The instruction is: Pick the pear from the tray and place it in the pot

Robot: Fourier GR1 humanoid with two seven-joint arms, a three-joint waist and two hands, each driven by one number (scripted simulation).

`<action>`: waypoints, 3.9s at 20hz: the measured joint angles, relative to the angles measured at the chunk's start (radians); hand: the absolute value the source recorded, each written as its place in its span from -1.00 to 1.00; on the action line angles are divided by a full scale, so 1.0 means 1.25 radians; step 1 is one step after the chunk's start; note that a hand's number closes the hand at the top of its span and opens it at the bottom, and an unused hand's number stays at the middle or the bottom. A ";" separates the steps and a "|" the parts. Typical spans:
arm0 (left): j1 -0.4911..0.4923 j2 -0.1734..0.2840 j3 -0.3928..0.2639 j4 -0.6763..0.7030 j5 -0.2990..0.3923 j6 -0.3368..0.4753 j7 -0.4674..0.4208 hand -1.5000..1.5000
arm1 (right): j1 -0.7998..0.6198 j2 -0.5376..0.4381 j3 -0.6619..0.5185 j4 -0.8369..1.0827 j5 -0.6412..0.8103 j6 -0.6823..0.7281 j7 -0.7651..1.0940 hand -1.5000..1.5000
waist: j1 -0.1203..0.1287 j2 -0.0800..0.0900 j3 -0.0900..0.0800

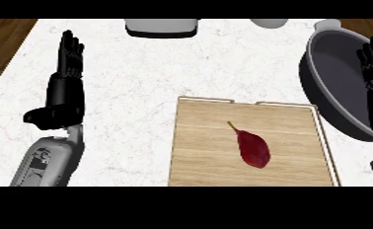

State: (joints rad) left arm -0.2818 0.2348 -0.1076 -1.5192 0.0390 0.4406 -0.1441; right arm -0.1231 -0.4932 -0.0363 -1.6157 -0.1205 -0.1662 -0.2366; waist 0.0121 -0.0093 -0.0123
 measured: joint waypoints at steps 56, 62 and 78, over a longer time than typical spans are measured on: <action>0.050 0.070 0.066 -0.064 0.131 -0.151 0.260 0.00 | -0.389 -0.066 0.571 0.558 0.200 0.505 -0.472 -1.00 | 0.012 0.013 0.011; 0.061 0.059 0.065 -0.067 0.116 -0.148 0.254 0.00 | -0.393 -0.040 0.605 0.593 0.215 0.478 -0.496 -1.00 | 0.008 0.012 0.011; 0.048 0.064 0.096 -0.075 0.113 -0.174 0.283 0.00 | -0.419 0.049 0.655 0.684 0.293 0.397 -0.558 1.00 | 0.004 0.006 0.003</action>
State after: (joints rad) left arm -0.2214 0.3145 0.0122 -1.6129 0.1805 0.2228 0.2099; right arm -0.6475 -0.4314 0.7828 -0.7601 0.2457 0.3296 -0.9338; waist 0.0174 -0.0022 -0.0090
